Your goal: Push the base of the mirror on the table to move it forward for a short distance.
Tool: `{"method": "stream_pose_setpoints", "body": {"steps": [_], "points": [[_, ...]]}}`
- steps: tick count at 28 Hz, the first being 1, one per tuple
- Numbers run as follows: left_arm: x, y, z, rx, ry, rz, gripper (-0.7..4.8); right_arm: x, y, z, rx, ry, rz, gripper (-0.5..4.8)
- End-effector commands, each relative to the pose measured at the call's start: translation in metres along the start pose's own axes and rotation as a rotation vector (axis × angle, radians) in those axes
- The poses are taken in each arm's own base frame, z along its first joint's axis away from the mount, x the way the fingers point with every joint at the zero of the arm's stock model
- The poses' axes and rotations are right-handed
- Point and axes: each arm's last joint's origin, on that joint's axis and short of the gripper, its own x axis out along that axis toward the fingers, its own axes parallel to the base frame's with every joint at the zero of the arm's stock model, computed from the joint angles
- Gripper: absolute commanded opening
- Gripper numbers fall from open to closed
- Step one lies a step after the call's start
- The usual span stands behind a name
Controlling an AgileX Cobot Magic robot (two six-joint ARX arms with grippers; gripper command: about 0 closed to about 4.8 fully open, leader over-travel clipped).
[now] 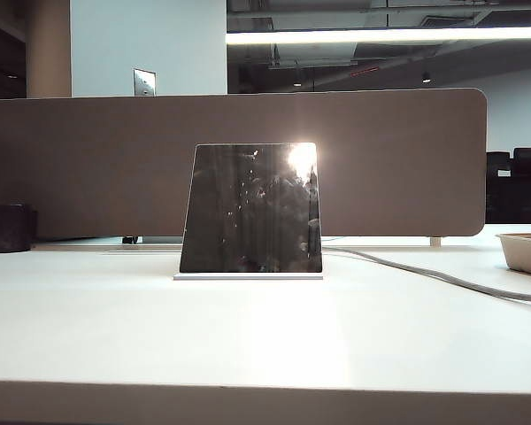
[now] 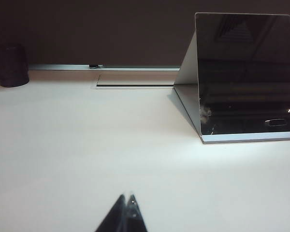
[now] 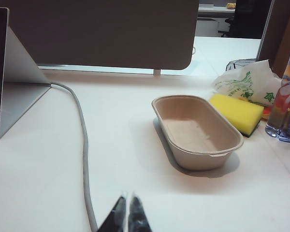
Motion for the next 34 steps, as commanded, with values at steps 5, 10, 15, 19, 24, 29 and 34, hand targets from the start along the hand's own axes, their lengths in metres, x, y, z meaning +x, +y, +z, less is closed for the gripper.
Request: {"method": "stream_pose_setpoints", "body": {"steps": [5, 10, 15, 19, 24, 29, 34], "points": [[-0.0001, 0.0011, 0.0039, 0.005, -0.037, 0.007, -0.01, 0.0000, 0.0000, 0.0016, 0.001, -0.014, 0.001, 0.22], [-0.0002, 0.0020, 0.0039, 0.005, -0.037, 0.016, -0.01, 0.0000, 0.0000, 0.0016, 0.001, -0.014, 0.001, 0.22], [-0.0002, 0.0026, 0.0039, 0.004, -0.037, 0.023, -0.01, 0.0000, 0.0000, 0.0016, 0.001, -0.014, 0.001, 0.22], [-0.0002, 0.0026, 0.0038, 0.004, -0.036, 0.023, -0.01, 0.0000, 0.0000, 0.0016, 0.001, -0.014, 0.001, 0.22], [-0.0002, 0.0026, 0.0038, 0.004, -0.036, 0.023, -0.01, 0.0000, 0.0000, 0.0016, 0.001, -0.014, 0.001, 0.22], [-0.0002, 0.0026, 0.0038, 0.004, -0.036, 0.023, -0.01, 0.0000, 0.0000, 0.0016, 0.001, -0.014, 0.001, 0.22], [-0.0002, 0.0026, 0.0038, 0.004, -0.036, 0.023, -0.01, 0.0000, 0.0000, 0.0016, 0.001, -0.014, 0.001, 0.22]]}}
